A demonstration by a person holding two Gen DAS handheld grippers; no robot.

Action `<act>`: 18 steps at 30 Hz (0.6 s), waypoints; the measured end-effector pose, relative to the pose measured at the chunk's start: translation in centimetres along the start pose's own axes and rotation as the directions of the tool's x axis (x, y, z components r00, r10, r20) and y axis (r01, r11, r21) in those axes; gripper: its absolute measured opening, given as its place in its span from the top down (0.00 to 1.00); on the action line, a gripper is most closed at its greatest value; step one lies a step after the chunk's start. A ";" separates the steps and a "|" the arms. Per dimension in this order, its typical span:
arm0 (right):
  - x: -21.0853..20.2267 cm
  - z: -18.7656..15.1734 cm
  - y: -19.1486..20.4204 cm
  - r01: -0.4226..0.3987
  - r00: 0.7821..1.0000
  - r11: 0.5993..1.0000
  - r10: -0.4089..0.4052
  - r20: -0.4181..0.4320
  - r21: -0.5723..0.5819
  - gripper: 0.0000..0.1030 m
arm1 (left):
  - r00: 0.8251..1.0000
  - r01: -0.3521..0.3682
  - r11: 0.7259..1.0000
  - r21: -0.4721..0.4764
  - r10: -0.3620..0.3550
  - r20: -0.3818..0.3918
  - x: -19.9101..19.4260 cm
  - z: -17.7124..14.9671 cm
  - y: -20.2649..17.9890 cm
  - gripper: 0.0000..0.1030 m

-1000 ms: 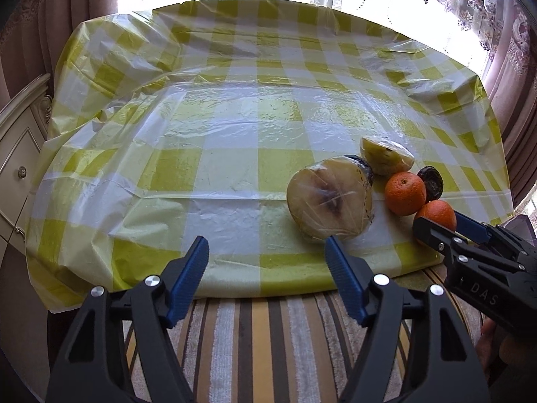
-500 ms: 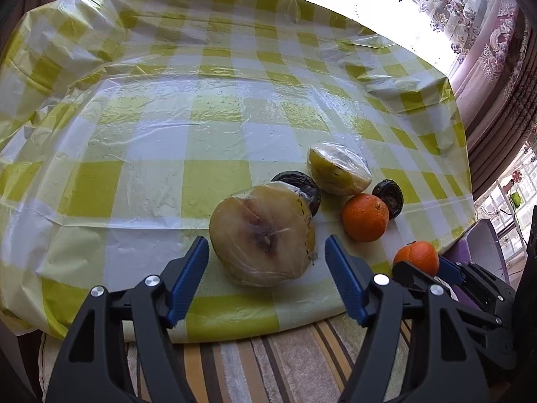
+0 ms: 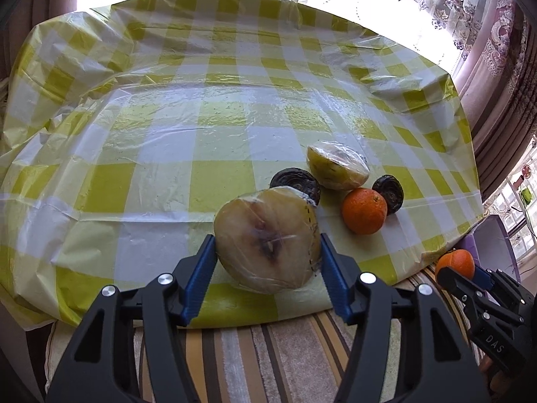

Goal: Organize fruits
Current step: 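Carry the orange with the right tool while the left tool carries the halved fruit to the box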

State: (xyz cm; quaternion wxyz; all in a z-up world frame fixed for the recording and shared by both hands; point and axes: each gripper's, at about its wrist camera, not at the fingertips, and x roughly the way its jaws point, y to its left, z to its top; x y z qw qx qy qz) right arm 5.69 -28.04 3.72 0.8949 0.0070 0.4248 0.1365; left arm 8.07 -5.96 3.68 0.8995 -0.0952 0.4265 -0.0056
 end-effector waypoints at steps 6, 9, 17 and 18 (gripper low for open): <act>-1.8 -0.8 -1.8 0.021 0.999 1.000 -0.021 0.024 0.023 0.58 | 0.999 -0.004 0.999 0.041 0.002 0.041 -1.7 -1.0 -2.0 0.42; -2.8 -1.0 -3.1 0.037 0.999 0.999 -0.039 0.038 0.037 0.58 | 0.998 0.003 0.998 0.067 -0.007 0.058 -2.3 -1.3 -3.3 0.42; -5.6 -2.6 -8.8 0.136 0.988 0.985 -0.142 0.054 0.107 0.58 | 0.994 0.068 0.979 0.191 -0.083 0.070 -2.8 -2.3 -9.8 0.42; -6.0 -2.9 -9.6 0.154 0.985 0.981 -0.161 0.054 0.116 0.58 | 0.993 0.080 0.975 0.209 -0.096 0.066 -2.8 -2.5 -10.8 0.42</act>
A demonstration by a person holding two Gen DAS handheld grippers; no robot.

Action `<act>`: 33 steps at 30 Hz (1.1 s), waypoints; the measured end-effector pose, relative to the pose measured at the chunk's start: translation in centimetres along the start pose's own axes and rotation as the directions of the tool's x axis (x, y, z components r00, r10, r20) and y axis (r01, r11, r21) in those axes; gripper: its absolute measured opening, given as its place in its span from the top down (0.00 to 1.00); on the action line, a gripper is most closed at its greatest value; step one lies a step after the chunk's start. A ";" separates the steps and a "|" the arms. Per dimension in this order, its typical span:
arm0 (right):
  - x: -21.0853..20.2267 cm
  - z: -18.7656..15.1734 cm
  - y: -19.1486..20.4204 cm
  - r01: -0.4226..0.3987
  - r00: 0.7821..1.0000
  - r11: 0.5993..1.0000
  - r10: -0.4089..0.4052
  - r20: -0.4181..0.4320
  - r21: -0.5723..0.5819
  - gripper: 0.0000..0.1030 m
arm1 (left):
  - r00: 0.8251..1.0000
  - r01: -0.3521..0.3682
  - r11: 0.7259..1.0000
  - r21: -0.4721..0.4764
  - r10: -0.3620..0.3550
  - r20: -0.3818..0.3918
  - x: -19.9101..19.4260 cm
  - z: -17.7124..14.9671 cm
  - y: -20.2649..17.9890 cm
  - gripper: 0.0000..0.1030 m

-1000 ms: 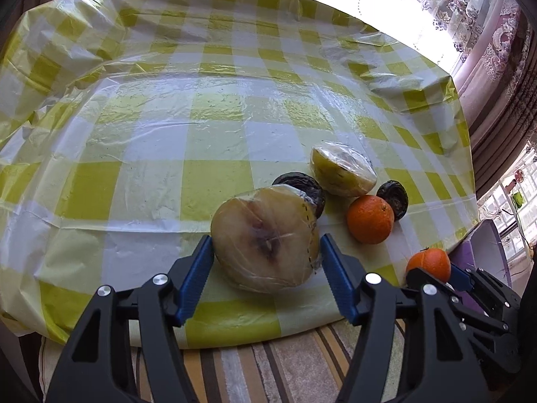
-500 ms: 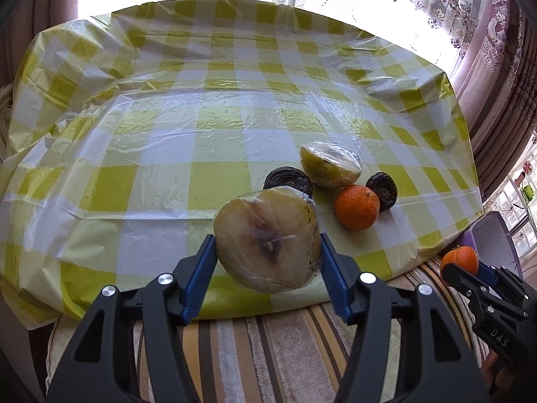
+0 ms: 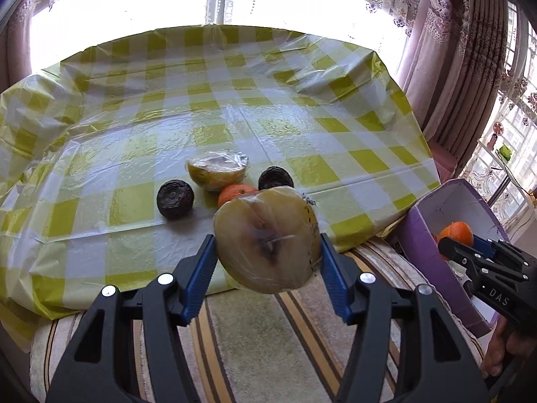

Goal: Organize fruits
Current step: 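Carry the orange with the right tool while the left tool carries the halved fruit to the box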

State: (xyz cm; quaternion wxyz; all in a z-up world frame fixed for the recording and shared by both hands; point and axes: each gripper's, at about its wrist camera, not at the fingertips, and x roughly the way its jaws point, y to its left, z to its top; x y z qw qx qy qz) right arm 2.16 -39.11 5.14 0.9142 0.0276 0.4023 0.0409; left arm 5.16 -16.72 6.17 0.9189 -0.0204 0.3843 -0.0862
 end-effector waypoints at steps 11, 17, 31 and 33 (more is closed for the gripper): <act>-0.9 -2.6 -9.3 0.189 0.982 0.976 -0.187 -0.025 0.108 0.58 | 0.986 0.167 0.954 0.249 -0.166 -0.027 2.4 -0.3 -13.7 0.42; -0.3 -3.9 -12.3 0.234 0.972 0.962 -0.228 -0.056 0.144 0.58 | 0.975 0.222 0.913 0.343 -0.208 -0.078 4.2 -0.7 -19.4 0.42; 1.2 -5.1 -15.0 0.290 0.955 0.944 -0.274 -0.117 0.159 0.57 | 0.965 0.251 0.843 0.476 -0.177 -0.195 8.4 -2.1 -25.0 0.42; 1.4 -5.2 -15.0 0.293 0.953 0.943 -0.276 -0.125 0.156 0.57 | 0.964 0.247 0.841 0.482 -0.165 -0.206 8.8 -2.4 -25.1 0.42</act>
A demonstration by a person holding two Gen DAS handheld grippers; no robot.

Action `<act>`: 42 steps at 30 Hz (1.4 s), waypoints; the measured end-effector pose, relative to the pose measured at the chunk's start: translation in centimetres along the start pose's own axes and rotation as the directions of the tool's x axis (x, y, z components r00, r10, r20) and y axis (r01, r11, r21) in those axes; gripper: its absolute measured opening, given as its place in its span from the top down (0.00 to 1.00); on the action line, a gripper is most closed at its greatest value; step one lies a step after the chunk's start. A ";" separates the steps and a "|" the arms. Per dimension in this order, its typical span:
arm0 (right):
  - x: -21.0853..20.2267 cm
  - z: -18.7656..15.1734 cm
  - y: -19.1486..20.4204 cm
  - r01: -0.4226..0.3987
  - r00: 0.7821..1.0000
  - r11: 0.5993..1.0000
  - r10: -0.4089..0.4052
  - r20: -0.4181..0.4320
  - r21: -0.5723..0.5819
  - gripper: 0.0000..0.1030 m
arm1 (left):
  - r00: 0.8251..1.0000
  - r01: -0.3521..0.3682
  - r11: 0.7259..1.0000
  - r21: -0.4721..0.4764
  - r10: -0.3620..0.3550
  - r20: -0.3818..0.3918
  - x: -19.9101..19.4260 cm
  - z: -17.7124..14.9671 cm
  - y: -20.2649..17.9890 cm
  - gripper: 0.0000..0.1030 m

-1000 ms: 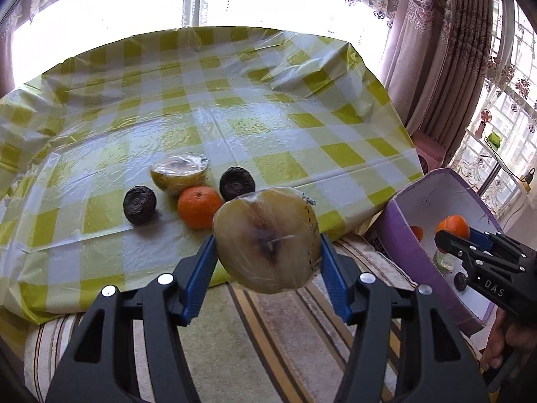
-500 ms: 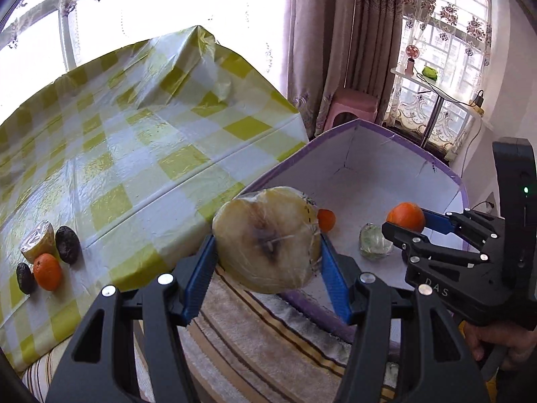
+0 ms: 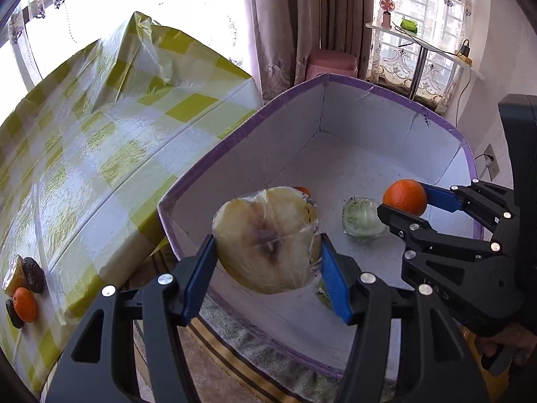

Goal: Organize fruits
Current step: 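Carry the orange with the right tool while the left tool carries the halved fruit to the box, then open the right tool inside the box while the left tool releases the halved fruit, then move both open tools back toward the remaining fruit on the table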

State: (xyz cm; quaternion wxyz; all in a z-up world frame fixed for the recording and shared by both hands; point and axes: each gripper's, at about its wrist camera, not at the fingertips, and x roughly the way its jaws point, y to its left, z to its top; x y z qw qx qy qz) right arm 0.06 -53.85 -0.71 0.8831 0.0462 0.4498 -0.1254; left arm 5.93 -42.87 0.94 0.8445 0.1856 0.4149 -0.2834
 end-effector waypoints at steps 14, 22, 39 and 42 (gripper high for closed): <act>0.3 -0.2 0.3 0.037 0.999 0.999 -0.037 -0.014 -0.010 0.35 | 1.000 -0.013 1.000 -0.006 0.013 -0.013 0.2 -0.3 0.0 0.26; -0.2 0.2 0.4 0.043 0.999 0.999 -0.043 0.006 -0.016 0.29 | 1.000 -0.022 1.000 -0.017 0.022 0.005 -0.5 -0.4 0.2 0.24; -2.7 1.2 4.1 -0.078 0.995 0.994 0.082 0.053 -0.073 0.29 | 0.981 -0.159 0.943 -0.292 0.183 0.058 -5.7 -3.5 7.4 0.15; -3.3 1.2 5.9 -0.116 0.991 0.987 0.122 0.054 -0.113 0.29 | 0.979 -0.172 0.927 -0.332 0.198 0.046 -6.5 -4.6 8.9 0.15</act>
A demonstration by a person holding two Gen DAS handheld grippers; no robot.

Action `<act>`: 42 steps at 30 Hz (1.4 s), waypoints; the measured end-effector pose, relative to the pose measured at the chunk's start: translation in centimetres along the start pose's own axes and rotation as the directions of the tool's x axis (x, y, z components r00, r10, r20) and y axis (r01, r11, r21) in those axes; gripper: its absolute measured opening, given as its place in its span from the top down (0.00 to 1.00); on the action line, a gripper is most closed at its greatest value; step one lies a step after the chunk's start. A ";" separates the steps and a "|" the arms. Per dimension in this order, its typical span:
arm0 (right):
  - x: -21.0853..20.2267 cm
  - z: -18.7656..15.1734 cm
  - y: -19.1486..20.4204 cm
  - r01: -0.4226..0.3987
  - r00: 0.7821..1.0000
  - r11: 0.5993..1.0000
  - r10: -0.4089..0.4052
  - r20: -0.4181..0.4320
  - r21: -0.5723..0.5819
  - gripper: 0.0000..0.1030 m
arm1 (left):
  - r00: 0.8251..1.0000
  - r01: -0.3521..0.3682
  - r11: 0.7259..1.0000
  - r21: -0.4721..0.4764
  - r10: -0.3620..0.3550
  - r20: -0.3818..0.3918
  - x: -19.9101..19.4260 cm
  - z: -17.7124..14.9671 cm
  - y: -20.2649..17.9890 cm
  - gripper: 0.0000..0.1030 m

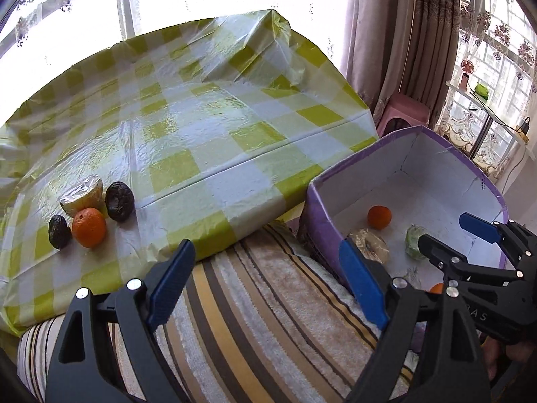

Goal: Organize fruits
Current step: 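Move both open tools back toward the remaining fruit on the table, then grasp a dark round fruit with the left tool while the right tool grasps another dark fruit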

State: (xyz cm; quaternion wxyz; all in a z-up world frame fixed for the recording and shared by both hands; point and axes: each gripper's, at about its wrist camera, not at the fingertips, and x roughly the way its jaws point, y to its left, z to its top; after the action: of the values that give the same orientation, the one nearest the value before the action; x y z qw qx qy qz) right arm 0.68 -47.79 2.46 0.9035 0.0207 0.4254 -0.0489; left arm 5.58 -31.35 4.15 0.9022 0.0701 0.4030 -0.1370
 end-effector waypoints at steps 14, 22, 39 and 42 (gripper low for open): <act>-1.1 0.8 10.0 -0.162 0.986 0.971 0.165 0.007 -0.175 0.29 | 0.997 -0.073 0.962 -0.264 0.079 0.013 -4.7 -4.0 12.5 0.15; -0.1 1.3 14.0 -0.181 0.983 0.956 0.185 -0.006 -0.230 0.29 | 0.994 -0.094 0.912 -0.399 0.107 0.011 -5.8 -5.8 19.1 0.24; 3.9 5.7 21.3 -0.199 0.978 0.931 0.207 -0.008 -0.305 0.36 | 1.000 -0.028 0.875 -0.483 0.026 -0.012 -2.0 -3.7 25.0 0.43; 4.6 6.5 22.6 -0.202 0.978 0.925 0.211 -0.009 -0.321 0.38 | 1.000 -0.027 0.874 -0.486 0.022 -0.014 -1.1 -2.9 25.8 0.44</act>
State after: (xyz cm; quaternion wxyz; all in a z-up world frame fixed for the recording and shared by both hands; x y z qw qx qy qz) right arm 10.97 -26.18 2.90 0.9004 -0.0821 0.4113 0.1159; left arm 10.70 -5.90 3.44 0.8909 -0.1530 0.4273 -0.0197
